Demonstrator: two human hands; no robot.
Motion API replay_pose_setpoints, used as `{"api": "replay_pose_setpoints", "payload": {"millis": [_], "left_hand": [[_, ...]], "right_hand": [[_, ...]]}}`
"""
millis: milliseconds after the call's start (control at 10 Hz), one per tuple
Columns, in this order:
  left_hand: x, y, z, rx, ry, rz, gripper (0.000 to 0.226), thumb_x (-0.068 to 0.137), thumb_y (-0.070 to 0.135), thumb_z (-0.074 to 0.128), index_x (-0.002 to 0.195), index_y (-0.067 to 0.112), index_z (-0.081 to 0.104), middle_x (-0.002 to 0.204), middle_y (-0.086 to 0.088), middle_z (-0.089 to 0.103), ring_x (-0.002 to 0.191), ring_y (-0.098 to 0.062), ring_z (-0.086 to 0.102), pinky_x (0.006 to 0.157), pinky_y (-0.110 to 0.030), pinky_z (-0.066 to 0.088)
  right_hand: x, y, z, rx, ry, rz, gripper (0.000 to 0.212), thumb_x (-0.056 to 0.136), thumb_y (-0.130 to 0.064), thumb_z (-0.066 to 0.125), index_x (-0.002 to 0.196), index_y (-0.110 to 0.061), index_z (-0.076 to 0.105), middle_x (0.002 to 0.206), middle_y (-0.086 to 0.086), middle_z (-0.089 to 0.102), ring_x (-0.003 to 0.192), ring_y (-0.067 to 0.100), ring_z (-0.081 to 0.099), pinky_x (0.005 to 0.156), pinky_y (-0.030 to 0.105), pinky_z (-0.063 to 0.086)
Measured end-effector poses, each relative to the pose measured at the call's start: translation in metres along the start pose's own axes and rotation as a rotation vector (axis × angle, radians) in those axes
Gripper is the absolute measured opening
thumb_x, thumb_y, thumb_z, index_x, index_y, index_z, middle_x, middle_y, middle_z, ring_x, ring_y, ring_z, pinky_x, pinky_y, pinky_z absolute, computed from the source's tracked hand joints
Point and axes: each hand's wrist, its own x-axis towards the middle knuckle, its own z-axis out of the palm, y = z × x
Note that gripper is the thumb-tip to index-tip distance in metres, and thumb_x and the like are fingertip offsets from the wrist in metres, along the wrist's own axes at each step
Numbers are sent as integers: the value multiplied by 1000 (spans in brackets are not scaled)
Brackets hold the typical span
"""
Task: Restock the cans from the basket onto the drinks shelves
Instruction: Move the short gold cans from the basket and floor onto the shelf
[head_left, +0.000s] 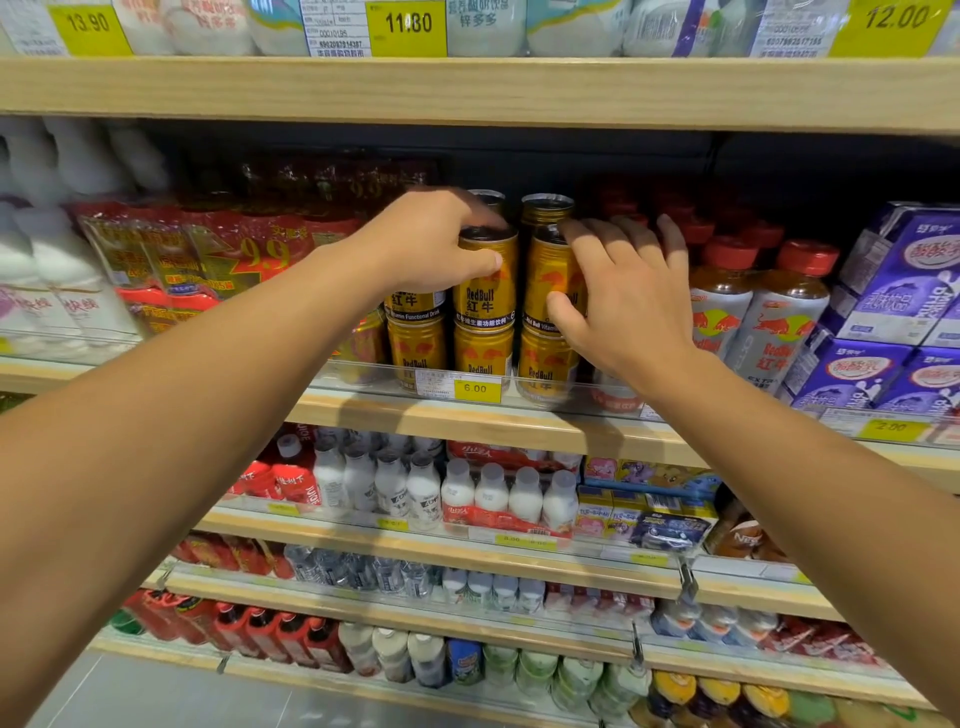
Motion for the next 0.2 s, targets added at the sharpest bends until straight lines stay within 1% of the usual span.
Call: {"api": "replay_pose_setpoints", "payload": {"millis": [100,200], "left_hand": [[-6,3,2,-75,89,-21,52,90,44,60,139,28,51,140,1,55,125,-18,52,91,-24,40],[-19,8,2,-95,213,-15,53,90,41,61,139,22,52,136,-1,58,123,-18,53,92,-25,42]], "right_hand": [[-1,1,-2,43,-12,-2,55,89,-47,45,139,-24,46,135,6,57,130,30,45,118,50,14],[2,1,-8,58,-21,1,56,89,-47,46,140,-24,46,138,6,54,132,30,42,118,51,13]]}}
